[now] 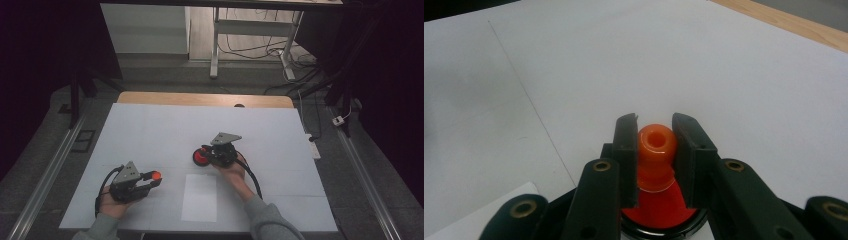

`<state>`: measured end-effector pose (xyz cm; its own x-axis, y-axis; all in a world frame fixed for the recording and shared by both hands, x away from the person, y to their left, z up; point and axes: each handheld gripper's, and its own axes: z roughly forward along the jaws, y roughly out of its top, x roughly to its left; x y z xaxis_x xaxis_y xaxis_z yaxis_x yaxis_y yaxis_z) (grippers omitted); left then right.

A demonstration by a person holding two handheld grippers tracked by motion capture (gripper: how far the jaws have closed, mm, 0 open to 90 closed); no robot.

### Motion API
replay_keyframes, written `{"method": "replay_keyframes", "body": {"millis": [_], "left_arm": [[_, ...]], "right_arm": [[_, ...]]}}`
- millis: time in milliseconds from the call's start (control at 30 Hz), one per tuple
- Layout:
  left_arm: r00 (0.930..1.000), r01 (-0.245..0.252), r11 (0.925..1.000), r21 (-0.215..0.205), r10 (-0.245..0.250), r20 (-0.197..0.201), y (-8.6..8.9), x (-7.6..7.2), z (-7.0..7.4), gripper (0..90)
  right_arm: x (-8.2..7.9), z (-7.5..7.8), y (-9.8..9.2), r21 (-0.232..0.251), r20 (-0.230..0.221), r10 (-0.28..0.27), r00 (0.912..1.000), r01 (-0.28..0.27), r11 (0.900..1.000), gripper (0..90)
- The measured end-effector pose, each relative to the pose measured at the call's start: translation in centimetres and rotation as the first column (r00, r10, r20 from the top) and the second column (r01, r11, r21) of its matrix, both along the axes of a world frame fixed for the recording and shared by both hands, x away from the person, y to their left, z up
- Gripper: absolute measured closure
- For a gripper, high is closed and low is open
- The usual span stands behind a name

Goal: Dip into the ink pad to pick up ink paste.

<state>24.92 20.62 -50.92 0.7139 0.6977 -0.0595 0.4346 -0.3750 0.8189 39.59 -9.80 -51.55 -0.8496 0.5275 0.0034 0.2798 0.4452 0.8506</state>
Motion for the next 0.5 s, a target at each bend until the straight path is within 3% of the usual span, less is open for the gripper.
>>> {"method": "replay_keyframes", "body": {"millis": [167, 267, 500], "left_arm": [[1.0000, -0.002, 1.0000, -0.001, 0.002, 0.002, -0.02, -0.03, 0.00, 65.5], [1.0000, -0.002, 1.0000, 0.000, 0.002, 0.001, -0.01, -0.06, 0.00, 65.5], [1.0000, 0.000, 1.0000, 0.000, 0.000, 0.000, -0.03, -0.12, 0.02, 65.5]], "right_arm": [[0.14, -0.66, 0.26, -0.068, -0.002, -0.002, 1.0000, 0.002, 0.998, 72.6], [0.33, -0.90, 0.03, -0.039, -0.026, -0.006, 0.9996, 0.004, 0.999, 72.8], [0.15, -1.01, 0.07, -0.045, -0.012, -0.008, 0.9999, 0.007, 0.999, 72.9]]}}
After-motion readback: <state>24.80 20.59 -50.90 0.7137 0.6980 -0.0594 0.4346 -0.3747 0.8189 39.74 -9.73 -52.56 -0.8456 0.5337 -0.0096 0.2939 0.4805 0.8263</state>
